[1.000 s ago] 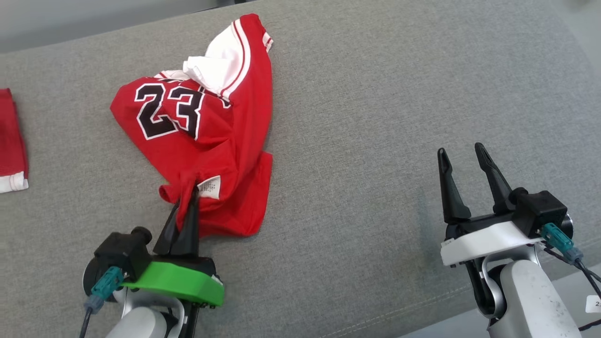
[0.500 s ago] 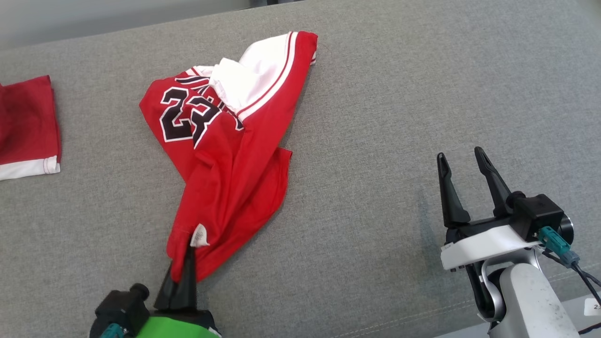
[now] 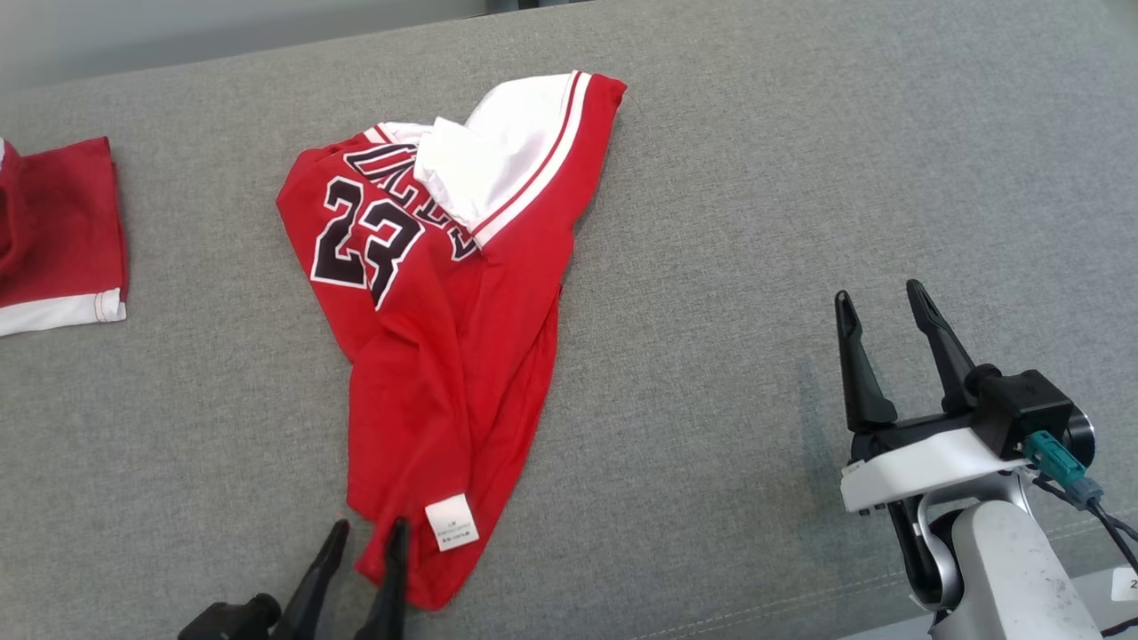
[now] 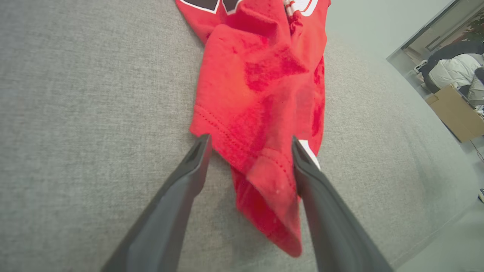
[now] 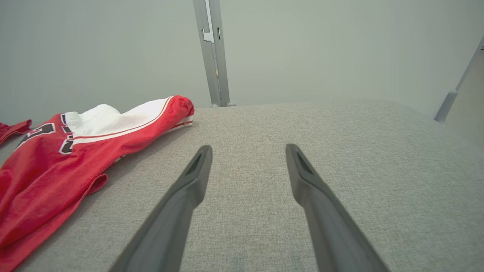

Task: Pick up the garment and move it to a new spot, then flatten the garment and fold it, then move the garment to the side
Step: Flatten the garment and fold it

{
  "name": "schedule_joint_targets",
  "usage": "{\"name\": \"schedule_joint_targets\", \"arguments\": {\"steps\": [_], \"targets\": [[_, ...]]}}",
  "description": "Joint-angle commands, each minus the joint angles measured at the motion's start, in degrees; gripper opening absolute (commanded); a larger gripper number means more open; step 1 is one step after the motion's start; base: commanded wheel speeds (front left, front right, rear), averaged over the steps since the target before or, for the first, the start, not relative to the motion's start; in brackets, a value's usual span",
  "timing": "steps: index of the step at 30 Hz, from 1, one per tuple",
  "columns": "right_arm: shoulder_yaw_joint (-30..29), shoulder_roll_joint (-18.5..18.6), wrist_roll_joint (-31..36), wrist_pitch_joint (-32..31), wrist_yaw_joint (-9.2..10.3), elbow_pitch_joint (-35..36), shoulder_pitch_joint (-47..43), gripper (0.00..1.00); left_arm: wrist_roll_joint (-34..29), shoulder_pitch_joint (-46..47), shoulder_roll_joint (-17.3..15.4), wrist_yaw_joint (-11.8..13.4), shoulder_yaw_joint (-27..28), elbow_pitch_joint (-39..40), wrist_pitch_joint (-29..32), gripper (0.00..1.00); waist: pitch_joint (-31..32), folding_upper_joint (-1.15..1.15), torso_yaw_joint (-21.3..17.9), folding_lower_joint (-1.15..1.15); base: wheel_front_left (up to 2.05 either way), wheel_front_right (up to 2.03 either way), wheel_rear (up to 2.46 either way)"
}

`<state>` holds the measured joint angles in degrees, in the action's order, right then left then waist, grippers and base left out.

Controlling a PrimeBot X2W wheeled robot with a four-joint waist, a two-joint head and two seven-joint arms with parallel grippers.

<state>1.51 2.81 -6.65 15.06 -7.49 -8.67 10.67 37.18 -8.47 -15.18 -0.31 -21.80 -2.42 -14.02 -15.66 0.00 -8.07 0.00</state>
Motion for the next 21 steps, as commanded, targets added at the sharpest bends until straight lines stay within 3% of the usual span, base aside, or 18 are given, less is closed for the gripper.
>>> {"name": "schedule_joint_targets", "arguments": {"steps": [1, 5, 10, 21], "targets": [[-0.1, 0.2, 0.3, 0.2, -0.01, 0.3, -0.7, 1.00, 0.1, -0.7, -0.7, 0.5, 0.8, 0.0, 0.0, 1.00, -0.1, 0.00, 0.1, 0.00, 0.00, 0.00, 0.00], [0.0, 0.2, 0.0, 0.2, -0.01, 0.3, -0.8, 1.00, 1.3, -0.5, -1.2, 2.7, 3.8, 0.9, -0.1, 1.00, -0.2, 0.00, 0.2, 0.00, 0.00, 0.00, 0.00], [0.6, 0.2, -0.5, 0.2, -0.01, 0.1, -0.7, 1.00, 5.9, -1.3, -1.3, 1.3, 3.6, 2.0, 5.4, 1.00, 0.0, 0.00, -0.5, 0.00, 0.00, 0.00, 0.00], [0.3, 0.2, -0.9, 0.2, -0.01, 0.1, -0.7, 1.00, 10.3, -3.5, -3.2, 2.7, 1.8, 7.0, 15.1, 1.00, -0.2, 0.00, -0.7, 0.00, 0.00, 0.00, 0.00]]}}
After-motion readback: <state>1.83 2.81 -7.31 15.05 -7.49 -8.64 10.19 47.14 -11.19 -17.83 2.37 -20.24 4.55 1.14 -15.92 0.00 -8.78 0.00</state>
